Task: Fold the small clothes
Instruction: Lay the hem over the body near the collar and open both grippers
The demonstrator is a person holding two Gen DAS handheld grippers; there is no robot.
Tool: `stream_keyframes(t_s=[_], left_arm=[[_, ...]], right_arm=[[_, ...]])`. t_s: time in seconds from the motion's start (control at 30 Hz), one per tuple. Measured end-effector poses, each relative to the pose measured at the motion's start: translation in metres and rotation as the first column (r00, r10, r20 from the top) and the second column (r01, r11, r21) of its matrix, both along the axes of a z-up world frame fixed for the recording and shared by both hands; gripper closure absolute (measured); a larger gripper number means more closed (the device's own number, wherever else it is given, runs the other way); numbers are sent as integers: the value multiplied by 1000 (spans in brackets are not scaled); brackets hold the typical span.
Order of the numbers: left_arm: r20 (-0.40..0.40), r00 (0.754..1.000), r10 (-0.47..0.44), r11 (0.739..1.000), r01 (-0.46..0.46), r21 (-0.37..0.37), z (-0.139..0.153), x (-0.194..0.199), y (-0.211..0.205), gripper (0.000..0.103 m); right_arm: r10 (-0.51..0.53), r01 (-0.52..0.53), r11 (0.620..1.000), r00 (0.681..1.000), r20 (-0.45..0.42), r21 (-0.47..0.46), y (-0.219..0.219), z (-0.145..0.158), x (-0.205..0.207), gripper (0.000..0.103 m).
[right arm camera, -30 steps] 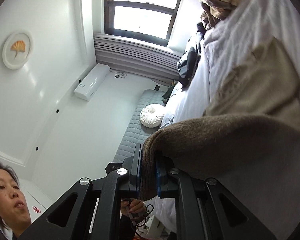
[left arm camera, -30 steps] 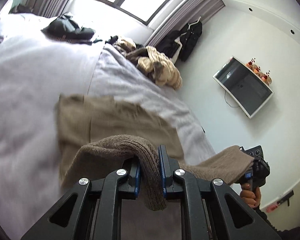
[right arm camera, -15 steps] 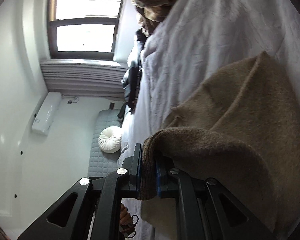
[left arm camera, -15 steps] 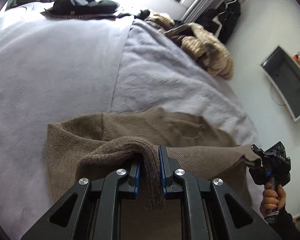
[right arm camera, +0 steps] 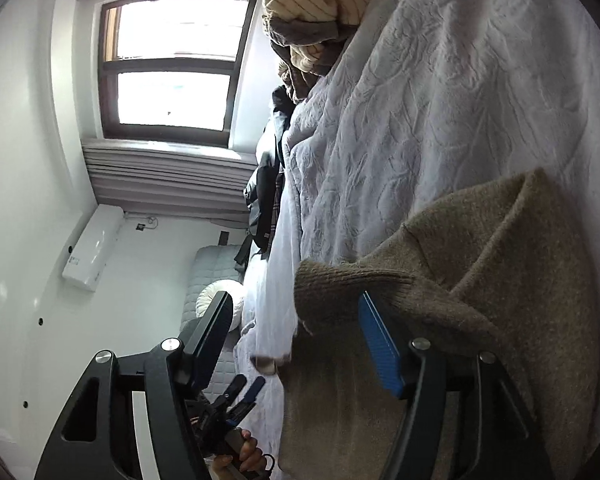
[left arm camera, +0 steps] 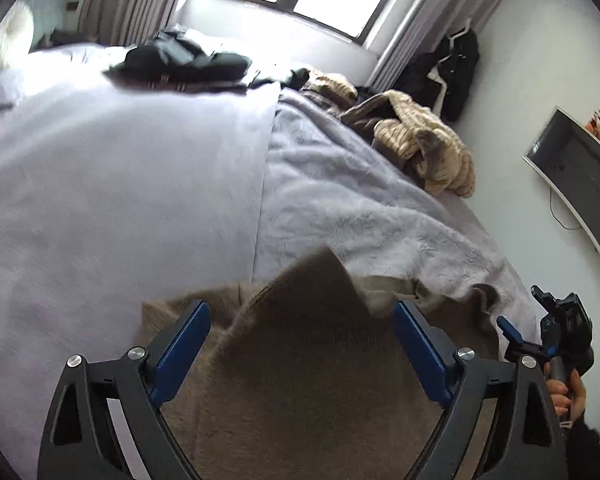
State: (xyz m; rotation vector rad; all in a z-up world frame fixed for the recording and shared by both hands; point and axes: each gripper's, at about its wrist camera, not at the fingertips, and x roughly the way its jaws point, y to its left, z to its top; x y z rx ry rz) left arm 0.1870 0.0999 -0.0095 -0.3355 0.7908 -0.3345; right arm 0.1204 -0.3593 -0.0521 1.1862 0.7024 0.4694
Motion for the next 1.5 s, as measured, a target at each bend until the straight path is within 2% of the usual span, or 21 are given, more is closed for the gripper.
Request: stream_keyframes(t_s=[0.03,0.13,0.2,0.27,0.33,0.37,0.43,0.47,0.5,0.57,0.63,0.77,0.87,1.03,1.13,1.23,1.37,1.47,1.5], left_arm=[[-2,1000,-5,1000,5,2,2,0,1,11],[-30,998,-59,998,59,-10,-1,0,-5,11],[-59,993,-104,995,104,-1,-10,2,-16,11],[-99,989,-110,994,112,14,-24,5,-25,11],[-143,987,-80,996,86,38,-39,8,-29,11],[-164,984,-63,996,72,49,-45,8,-28,11],[-176,983,-49,997,59,54,-48,2,-21,11],[-171,984,-48,997,58,54,-47,-3,-15,11],[-166,985,-44,996,55,63,-44,-8,-10,11],[-162,986,-29,995,44,94,-41,-19,2,11],[-175,984,-26,996,41,81,-40,-33,18,11],[-235,971,-55,998,53,-17,-46,-61,46,11],[-268,958,-104,993,87,-77,-52,-78,55,11],[-288,939,-189,980,162,-113,-58,-97,49,11],[-287,919,-270,960,233,-158,-57,-103,36,11],[-298,904,-306,951,276,-138,-59,-106,24,11],[-313,900,-304,951,265,-161,-62,-107,27,11],[-309,899,-309,945,256,-201,-63,-107,31,11],[-311,898,-312,943,255,-212,-64,-106,31,20]], right_arm=[[13,-13,1000,1000,1,-20,3,3,-2,35],[82,-83,992,996,-20,-92,22,5,7,49],[120,-128,976,991,-60,-174,36,2,12,50],[129,-153,957,986,-109,-245,48,-6,20,50],[72,-119,940,985,-155,-318,48,-14,27,50],[47,-99,941,985,-164,-324,44,-17,29,50],[-41,-12,945,987,-152,-328,26,-18,28,50],[-100,49,939,986,-136,-340,14,-15,24,45],[-138,88,936,982,-126,-339,5,-13,21,37],[-188,138,939,973,-135,-316,-15,-11,11,37],[-183,132,944,972,-148,-302,-24,-10,1,37],[-63,18,955,988,-141,-297,-21,-5,-32,37],[26,-68,959,988,-155,-276,-14,-12,-62,37],[88,-133,953,981,-172,-274,-14,-22,-99,37],[105,-146,958,979,-173,-245,-16,-28,-109,37],[122,-159,963,977,-177,-218,-18,-33,-112,37],[128,-167,959,976,-176,-229,-19,-32,-114,37],[189,-225,950,966,-174,-219,-10,-35,-112,39],[206,-244,945,961,-182,-218,-6,-38,-114,47]])
